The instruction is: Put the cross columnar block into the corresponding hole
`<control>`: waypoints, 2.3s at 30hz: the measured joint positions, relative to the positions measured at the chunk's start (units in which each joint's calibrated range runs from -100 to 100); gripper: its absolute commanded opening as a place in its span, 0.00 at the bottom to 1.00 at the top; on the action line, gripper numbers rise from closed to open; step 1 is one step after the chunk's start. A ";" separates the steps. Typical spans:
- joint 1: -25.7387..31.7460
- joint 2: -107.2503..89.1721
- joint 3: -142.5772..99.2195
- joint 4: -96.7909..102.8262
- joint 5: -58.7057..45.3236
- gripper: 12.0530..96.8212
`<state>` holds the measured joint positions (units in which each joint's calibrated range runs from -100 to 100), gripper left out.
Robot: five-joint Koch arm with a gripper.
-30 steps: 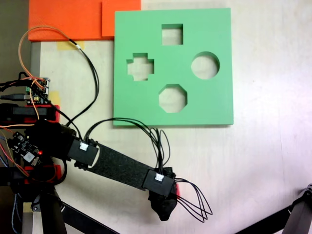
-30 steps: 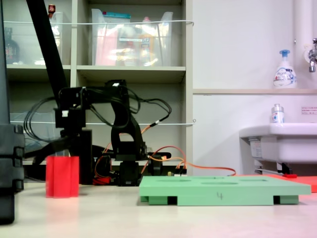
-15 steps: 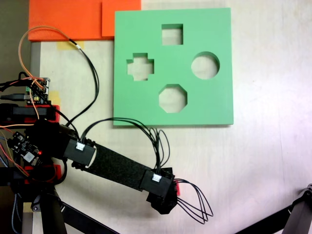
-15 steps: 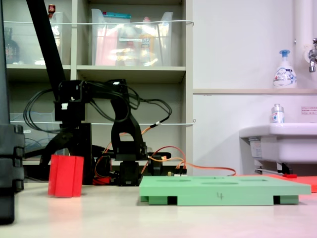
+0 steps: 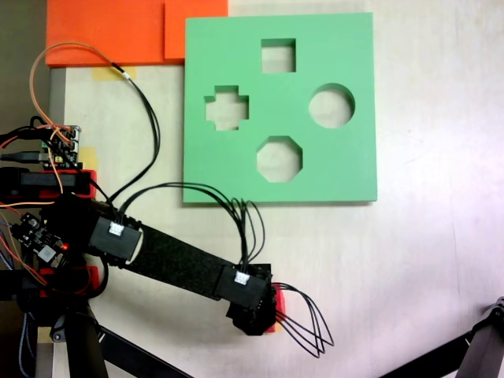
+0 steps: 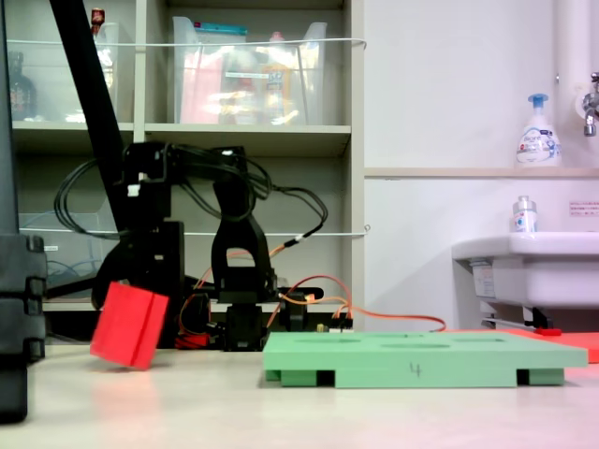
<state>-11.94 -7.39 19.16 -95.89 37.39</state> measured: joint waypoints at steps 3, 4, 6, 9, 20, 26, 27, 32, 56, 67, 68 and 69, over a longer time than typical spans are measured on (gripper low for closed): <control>0.78 -4.92 -0.29 0.00 0.88 0.22; 1.17 -6.70 -0.29 0.00 1.22 0.22; 2.05 -10.94 -0.59 0.00 2.00 0.22; 3.66 -17.92 -2.94 -0.10 3.61 0.22; 15.38 -30.92 -9.31 -0.10 14.99 0.22; 25.54 -34.61 -9.41 -0.29 27.59 0.22; 27.20 -35.16 -9.41 -0.29 29.84 0.22; 34.24 -36.39 -9.41 -0.39 36.92 0.23; 40.78 -14.77 -4.90 13.61 39.66 0.23; 40.88 -13.27 -3.92 14.59 40.54 0.23; 40.88 -13.00 -3.92 15.08 40.54 0.23; 40.88 -13.00 -3.92 15.57 40.54 0.23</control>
<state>28.94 -20.38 15.24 -80.32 77.92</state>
